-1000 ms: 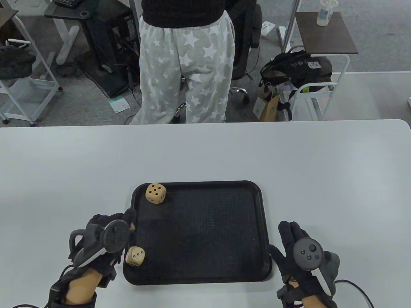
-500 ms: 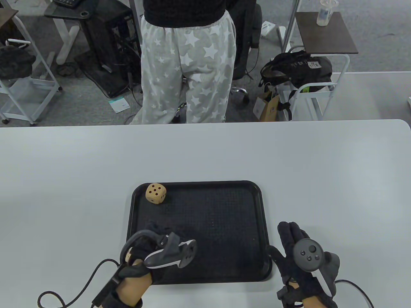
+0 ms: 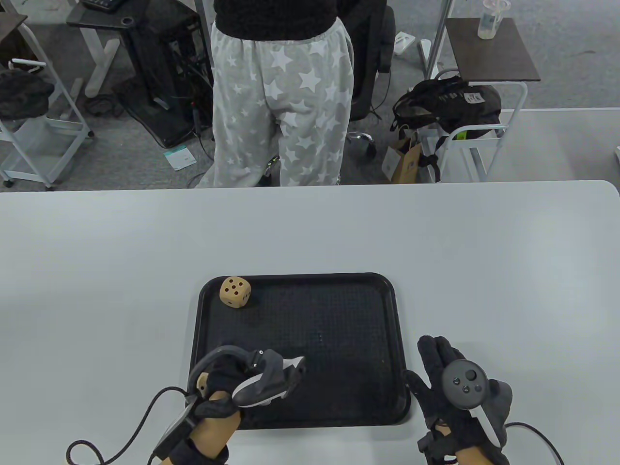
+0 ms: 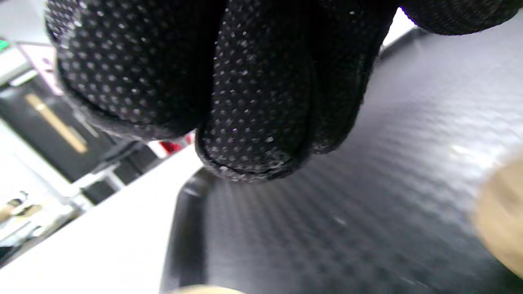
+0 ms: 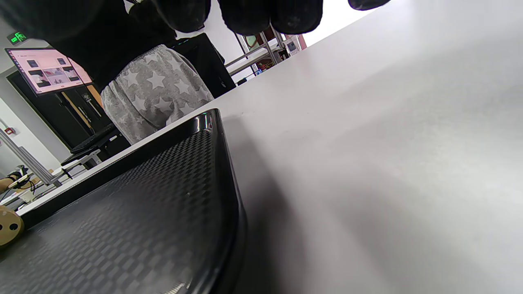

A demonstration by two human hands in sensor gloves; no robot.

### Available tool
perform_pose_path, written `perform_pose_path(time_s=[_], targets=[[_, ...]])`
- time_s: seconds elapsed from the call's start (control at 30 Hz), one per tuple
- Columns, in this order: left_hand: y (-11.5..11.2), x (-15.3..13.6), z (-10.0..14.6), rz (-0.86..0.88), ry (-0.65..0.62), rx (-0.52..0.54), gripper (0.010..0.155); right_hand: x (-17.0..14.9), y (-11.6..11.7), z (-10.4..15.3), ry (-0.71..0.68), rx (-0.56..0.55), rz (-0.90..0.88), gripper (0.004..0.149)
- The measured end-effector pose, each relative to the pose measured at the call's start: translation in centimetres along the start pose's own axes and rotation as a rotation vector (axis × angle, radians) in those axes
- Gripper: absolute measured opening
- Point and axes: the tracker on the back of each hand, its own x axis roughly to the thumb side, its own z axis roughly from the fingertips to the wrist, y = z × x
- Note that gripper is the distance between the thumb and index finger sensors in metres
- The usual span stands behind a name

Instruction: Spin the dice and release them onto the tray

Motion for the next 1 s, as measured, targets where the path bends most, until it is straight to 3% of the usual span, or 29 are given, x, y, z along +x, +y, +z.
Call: perform_pose_path(time_s=[0.2, 0.5, 0.7, 1.0], targets=[[1.3, -5.3, 2.0, 0.188, 0.084, 0.063, 0.067, 0.0, 0.0, 0.0, 0.000, -0.004, 0.001, 0.080], [-0.1, -10.2, 5.0, 0.452, 0.119, 0.224, 0.066, 0.1, 0.1, 0.0, -0.001, -0.004, 0.011, 0.080], [-2.8, -12.8, 6.6, 0.617, 0.135, 0.351, 0.071, 0.1, 0.1, 0.0, 0.005, -0.007, 0.012, 0.079], [-7.9, -14.8, 7.0, 0.648, 0.205, 0.294, 0.076, 0.2, 0.1, 0.0, 0.006, -0.007, 0.014, 0.080]])
